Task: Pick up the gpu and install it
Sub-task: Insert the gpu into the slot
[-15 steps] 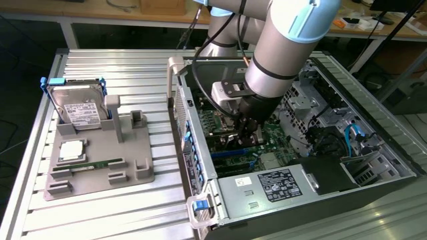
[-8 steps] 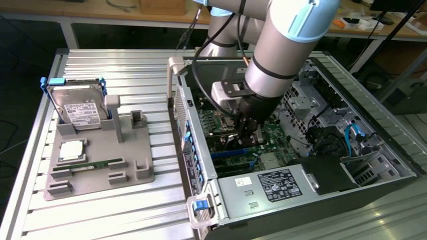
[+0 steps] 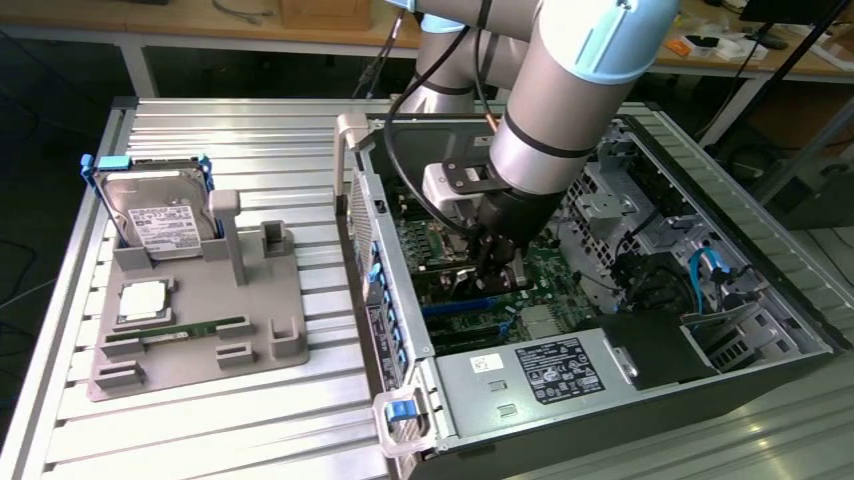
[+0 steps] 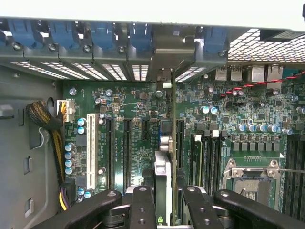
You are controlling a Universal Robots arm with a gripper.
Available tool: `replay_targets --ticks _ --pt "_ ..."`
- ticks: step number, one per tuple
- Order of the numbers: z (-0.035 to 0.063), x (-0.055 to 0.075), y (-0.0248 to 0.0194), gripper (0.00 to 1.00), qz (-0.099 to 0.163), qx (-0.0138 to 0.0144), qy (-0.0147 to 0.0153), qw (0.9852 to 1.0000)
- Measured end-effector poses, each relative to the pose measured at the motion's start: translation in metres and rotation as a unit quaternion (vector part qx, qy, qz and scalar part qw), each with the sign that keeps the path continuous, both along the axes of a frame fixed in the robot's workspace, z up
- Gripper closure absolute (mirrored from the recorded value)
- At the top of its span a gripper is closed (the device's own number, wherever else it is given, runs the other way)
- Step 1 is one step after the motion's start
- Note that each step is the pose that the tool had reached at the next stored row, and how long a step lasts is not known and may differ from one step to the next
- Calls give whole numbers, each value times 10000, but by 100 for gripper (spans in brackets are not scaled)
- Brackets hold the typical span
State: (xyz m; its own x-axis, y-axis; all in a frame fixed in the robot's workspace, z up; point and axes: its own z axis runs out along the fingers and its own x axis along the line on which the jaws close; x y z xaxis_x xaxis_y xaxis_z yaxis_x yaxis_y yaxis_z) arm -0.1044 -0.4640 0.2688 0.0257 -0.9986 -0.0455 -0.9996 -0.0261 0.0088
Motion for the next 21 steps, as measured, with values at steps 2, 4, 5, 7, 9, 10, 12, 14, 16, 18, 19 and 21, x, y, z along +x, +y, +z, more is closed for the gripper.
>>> replay_targets --ticks 2,4,5,7,9,10,12,14,16,18,19,21 --pt "-8 8 1 73 0 8 0 10000" --pt "-13 15 2 73 -1 9 0 10000" --pt "-15 20 3 73 0 10 0 10000" --pt "-16 22 5 73 0 9 0 10000" --pt "-16 22 5 73 0 8 0 10000" --pt "-16 20 6 73 0 8 0 10000" --pt "-17 4 5 73 0 9 0 10000" --pt "-17 -14 6 73 0 9 0 10000" --pt "-17 -15 11 73 -1 8 0 10000" --pt "-17 -15 20 73 0 3 0 10000" --pt "-18 -15 24 73 0 0 0 10000" --pt "-17 -15 24 73 0 -1 0 10000"
